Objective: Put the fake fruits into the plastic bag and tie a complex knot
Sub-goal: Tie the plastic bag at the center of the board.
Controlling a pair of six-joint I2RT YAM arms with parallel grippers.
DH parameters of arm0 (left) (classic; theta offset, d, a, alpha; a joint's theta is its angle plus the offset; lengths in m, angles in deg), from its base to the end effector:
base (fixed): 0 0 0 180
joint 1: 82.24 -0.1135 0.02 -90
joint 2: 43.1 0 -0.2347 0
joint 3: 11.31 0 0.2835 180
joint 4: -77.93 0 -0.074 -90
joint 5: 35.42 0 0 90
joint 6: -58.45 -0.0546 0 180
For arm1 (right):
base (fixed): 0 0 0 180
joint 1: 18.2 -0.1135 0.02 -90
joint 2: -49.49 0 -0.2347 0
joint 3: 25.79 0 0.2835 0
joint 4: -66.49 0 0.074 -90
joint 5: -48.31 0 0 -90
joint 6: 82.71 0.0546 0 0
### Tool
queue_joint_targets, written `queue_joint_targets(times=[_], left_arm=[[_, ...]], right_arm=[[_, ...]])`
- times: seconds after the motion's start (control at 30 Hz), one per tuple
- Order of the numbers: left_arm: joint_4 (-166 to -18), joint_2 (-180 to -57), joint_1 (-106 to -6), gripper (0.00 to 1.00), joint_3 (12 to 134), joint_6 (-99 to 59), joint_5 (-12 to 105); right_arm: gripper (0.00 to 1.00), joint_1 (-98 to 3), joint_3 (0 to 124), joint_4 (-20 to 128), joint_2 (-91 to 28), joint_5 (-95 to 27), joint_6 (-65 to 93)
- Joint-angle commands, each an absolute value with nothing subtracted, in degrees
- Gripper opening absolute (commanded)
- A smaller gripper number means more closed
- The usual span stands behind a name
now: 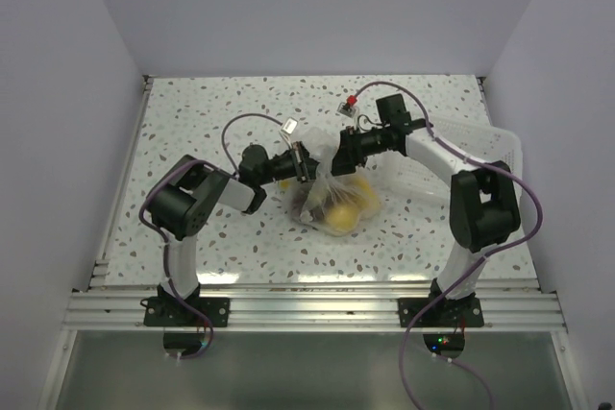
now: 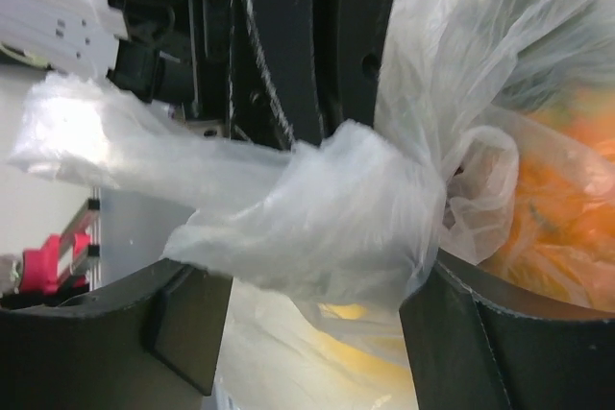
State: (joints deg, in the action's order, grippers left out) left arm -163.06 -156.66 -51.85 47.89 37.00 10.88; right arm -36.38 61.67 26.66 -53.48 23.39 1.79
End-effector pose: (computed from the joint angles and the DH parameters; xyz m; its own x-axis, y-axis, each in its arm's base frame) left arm 0.3188 -0.2307 0.1113 -0.8550 -0.2787 -0.4375 0.4429 0.0467 -0.8953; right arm 0.3656 0.1722 0.1866 -0.7183 -0.2784 -0.6376 -0.6935 0.2137 0.6880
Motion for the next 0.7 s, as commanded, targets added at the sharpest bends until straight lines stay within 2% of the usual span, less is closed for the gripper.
queue_joint_targets(times=[0.0, 0.07, 0.2, 0.33, 0.57, 0.67], left_arm=[[-197.08, -154.73, -51.48, 0.00, 45.30, 37.18, 9.59], [-197.52, -153.85, -51.57, 0.00, 43.46, 37.00, 8.88], [-198.40, -152.62, -51.48, 0.00, 40.90, 37.09, 8.44], [-198.49, -154.01, -51.30, 0.00, 44.06, 38.58, 10.99], [-198.49, -156.66, -51.39, 0.00, 50.65, 41.83, 13.80], [-198.49, -156.83, -51.39, 0.00, 51.45, 43.41, 15.47]], right_arm=[[0.67, -37.01, 61.58, 40.28, -51.67, 22.39, 12.79], [0.68, -36.92, 61.48, 44.58, -52.02, 22.12, 15.72], [0.75, -37.62, 62.45, 44.69, -52.90, 22.64, 16.17], [0.84, -39.47, 60.44, 44.78, -51.59, 23.53, 16.34], [0.93, -41.23, 55.86, 43.65, -49.12, 22.21, 15.82], [0.94, -41.23, 55.69, 40.92, -48.86, 21.33, 13.10]])
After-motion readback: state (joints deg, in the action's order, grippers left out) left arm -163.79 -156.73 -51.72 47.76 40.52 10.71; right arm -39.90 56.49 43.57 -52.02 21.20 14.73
